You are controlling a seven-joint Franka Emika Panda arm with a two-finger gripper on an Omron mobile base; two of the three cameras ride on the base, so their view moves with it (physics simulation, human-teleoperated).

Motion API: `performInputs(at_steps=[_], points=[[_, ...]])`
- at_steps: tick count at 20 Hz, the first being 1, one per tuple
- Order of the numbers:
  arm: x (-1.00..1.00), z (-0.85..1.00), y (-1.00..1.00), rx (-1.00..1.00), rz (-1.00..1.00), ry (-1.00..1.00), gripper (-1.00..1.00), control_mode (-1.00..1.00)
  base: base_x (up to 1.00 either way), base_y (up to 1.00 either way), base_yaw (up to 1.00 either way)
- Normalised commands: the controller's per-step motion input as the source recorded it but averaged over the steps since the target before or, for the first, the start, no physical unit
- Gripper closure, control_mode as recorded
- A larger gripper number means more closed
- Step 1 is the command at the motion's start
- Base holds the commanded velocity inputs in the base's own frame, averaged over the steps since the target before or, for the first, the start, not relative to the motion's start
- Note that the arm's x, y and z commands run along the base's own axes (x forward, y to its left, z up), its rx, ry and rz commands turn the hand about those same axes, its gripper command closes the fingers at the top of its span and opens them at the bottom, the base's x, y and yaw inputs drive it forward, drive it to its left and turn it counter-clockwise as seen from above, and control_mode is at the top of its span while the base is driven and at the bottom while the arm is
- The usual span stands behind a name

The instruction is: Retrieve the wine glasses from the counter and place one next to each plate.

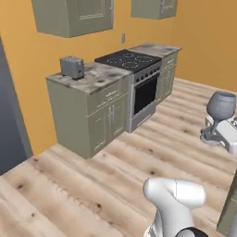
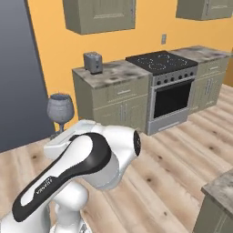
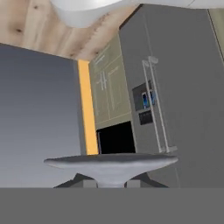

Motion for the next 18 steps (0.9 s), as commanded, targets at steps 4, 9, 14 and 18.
performInputs(at_steps=[4, 9, 14, 18], points=[[0.0, 0.0, 0.0, 0.0, 0.0, 0.0, 1.0, 1.0, 1.0, 0.0, -0.26], [0.0, 0.0, 0.0, 0.0, 0.0, 0.0, 1.0, 1.0, 1.0, 0.28, -0.27], [0.0, 0.0, 0.0, 0.0, 0.0, 0.0, 1.0, 1.0, 1.0, 0.31, -0.31], [0.0, 0.0, 0.0, 0.0, 0.0, 0.0, 1.0, 1.0, 1.0, 0.14, -0.48]])
